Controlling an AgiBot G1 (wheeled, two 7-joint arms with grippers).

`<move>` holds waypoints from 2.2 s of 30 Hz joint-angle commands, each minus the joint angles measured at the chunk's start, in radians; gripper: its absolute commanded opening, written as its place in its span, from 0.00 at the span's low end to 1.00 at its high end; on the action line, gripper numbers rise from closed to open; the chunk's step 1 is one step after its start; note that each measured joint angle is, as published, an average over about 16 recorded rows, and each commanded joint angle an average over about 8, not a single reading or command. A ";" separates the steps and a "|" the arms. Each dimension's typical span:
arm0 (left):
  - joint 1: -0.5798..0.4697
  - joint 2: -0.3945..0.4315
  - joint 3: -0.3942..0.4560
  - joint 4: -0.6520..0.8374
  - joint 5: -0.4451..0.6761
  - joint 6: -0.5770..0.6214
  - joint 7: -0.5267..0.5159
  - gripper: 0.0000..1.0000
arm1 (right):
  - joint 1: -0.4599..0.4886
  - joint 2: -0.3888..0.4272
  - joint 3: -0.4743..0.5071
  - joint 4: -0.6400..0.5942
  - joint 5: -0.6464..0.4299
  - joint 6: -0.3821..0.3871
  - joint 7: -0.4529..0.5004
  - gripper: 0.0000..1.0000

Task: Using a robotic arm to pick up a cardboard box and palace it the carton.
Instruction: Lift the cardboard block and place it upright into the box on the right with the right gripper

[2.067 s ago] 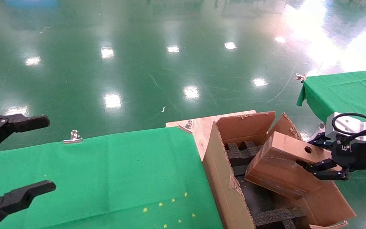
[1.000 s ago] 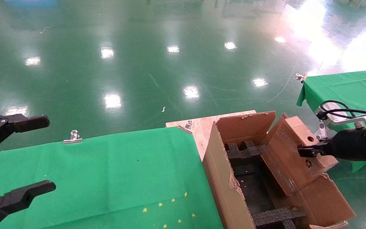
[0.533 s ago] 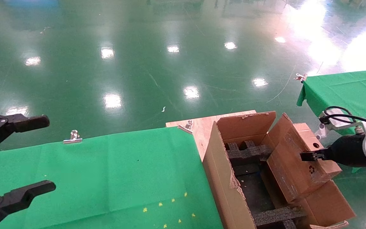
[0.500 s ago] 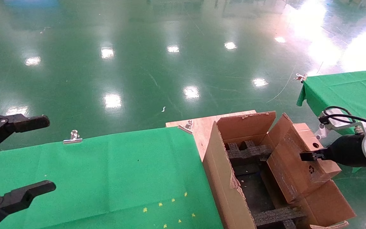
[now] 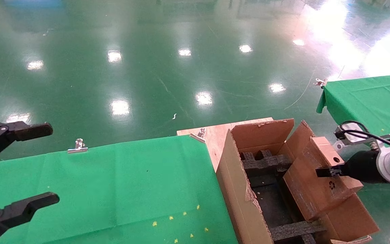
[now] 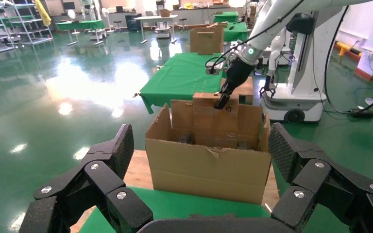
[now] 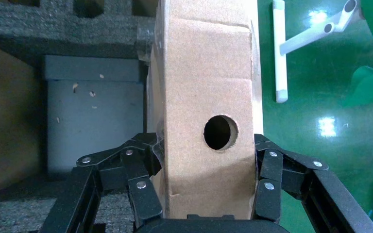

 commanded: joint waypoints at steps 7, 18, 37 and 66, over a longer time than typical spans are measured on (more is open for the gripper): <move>0.000 0.000 0.000 0.000 0.000 0.000 0.000 1.00 | -0.033 -0.020 -0.018 0.000 -0.037 0.027 0.045 0.00; 0.000 0.000 0.000 0.000 0.000 0.000 0.000 1.00 | -0.082 -0.067 -0.046 -0.005 -0.114 0.055 0.127 0.00; 0.000 0.000 0.000 0.000 0.000 0.000 0.000 1.00 | -0.148 -0.146 -0.072 -0.028 -0.226 0.086 0.273 0.00; 0.000 0.000 0.000 0.000 0.000 0.000 0.000 1.00 | -0.114 -0.168 -0.060 -0.012 -0.332 0.046 0.323 0.00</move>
